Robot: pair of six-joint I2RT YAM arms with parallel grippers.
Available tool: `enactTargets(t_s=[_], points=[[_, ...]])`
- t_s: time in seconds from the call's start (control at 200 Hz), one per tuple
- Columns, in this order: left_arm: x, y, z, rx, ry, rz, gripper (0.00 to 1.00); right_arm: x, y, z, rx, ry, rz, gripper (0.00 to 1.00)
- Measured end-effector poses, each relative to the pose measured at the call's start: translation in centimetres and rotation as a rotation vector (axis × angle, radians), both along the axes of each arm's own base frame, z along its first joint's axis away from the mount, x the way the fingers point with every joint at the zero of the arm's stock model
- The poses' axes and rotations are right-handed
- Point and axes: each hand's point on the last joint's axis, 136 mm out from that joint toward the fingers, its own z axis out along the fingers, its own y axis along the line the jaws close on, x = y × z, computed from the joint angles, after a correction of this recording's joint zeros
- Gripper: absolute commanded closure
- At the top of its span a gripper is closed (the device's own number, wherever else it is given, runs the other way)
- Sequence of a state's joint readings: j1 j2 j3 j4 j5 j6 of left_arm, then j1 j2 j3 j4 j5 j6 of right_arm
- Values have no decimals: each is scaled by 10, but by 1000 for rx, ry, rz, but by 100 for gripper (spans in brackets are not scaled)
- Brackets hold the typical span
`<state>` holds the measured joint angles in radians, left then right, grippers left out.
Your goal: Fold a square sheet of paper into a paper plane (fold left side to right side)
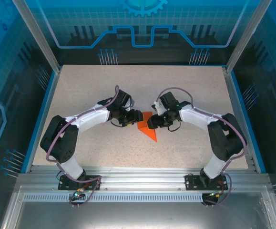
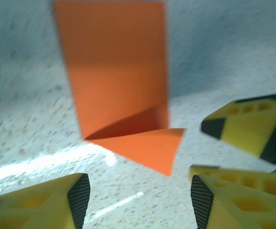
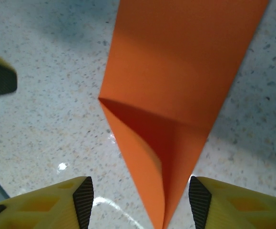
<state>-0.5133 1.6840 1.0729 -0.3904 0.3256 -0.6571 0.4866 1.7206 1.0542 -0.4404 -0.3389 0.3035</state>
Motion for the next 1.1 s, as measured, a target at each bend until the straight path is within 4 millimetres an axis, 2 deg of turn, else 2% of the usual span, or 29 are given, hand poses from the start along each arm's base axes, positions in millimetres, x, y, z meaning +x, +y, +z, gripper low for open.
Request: enactTargets(t_s=[0.125, 0.275, 0.45, 0.555, 0.835, 1.1], points=[[-13, 7, -18, 20, 58, 21, 37, 4, -3, -19, 8, 37, 15, 53], [-9, 5, -16, 5, 46, 35, 36, 4, 1, -26, 37, 60, 29, 72], [-6, 3, -20, 0, 45, 41, 36, 7, 0, -26, 55, 63, 25, 88], [-6, 2, -25, 4, 55, 40, 35, 10, -3, -26, 59, 63, 12, 91], [-5, -10, -33, 2, 70, 31, 37, 13, -7, -25, 69, 67, 2, 90], [4, -26, -31, -18, 63, 23, 51, 13, -6, -25, 71, 68, 2, 89]])
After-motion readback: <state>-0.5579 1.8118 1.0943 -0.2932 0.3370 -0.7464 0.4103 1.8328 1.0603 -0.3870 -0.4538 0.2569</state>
